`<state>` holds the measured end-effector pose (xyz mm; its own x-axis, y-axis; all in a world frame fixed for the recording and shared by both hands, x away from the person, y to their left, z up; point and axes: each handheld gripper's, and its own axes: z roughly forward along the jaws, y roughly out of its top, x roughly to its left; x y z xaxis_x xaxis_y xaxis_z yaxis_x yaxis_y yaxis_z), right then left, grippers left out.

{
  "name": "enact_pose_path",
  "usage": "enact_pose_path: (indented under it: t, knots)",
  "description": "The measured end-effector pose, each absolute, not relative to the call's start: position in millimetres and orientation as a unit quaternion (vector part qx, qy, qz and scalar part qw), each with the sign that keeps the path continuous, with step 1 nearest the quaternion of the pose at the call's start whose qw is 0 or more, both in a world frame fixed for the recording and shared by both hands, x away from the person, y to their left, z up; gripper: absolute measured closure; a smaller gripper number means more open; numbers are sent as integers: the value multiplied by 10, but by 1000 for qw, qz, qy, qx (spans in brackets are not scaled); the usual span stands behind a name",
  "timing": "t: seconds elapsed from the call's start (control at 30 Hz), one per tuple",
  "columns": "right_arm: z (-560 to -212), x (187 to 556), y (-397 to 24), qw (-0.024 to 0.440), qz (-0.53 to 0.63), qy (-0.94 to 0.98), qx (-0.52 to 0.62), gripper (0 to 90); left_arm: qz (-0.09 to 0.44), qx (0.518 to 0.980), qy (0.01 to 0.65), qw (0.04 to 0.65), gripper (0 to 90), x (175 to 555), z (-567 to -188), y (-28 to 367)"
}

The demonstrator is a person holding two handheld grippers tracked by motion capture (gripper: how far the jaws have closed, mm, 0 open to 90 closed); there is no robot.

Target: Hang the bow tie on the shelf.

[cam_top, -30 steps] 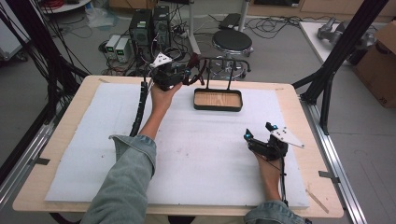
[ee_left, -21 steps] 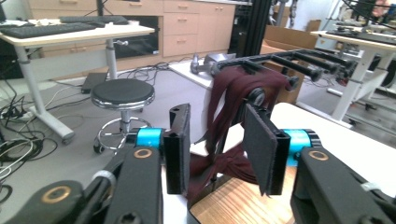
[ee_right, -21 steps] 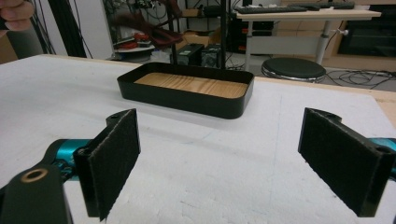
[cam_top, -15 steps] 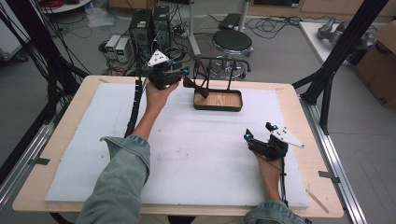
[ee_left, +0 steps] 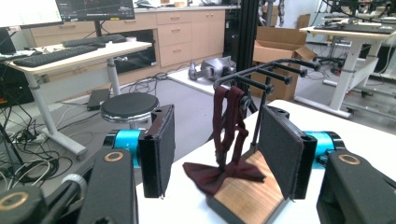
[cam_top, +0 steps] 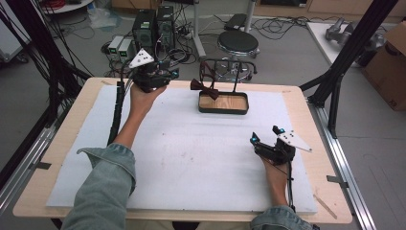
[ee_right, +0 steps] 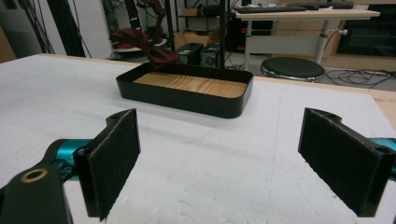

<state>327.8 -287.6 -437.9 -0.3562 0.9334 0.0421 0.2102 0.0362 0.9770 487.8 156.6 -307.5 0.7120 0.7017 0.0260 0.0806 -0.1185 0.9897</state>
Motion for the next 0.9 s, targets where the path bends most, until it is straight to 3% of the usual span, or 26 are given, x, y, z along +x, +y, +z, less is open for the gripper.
enact_pose_path:
  t: [0.47, 0.6, 0.9]
  knots:
    - [-4378, 3277, -2875, 343, 526, 633, 453, 120, 275, 705, 277, 592, 361, 4470, -3033, 2061]
    - [-4379, 3278, -2877, 343, 526, 633, 453, 120, 286, 711, 274, 581, 303, 4348, -3022, 2148]
    - [-4379, 3279, -2878, 343, 526, 633, 453, 120, 292, 713, 282, 572, 274, 4088, -3078, 2347]
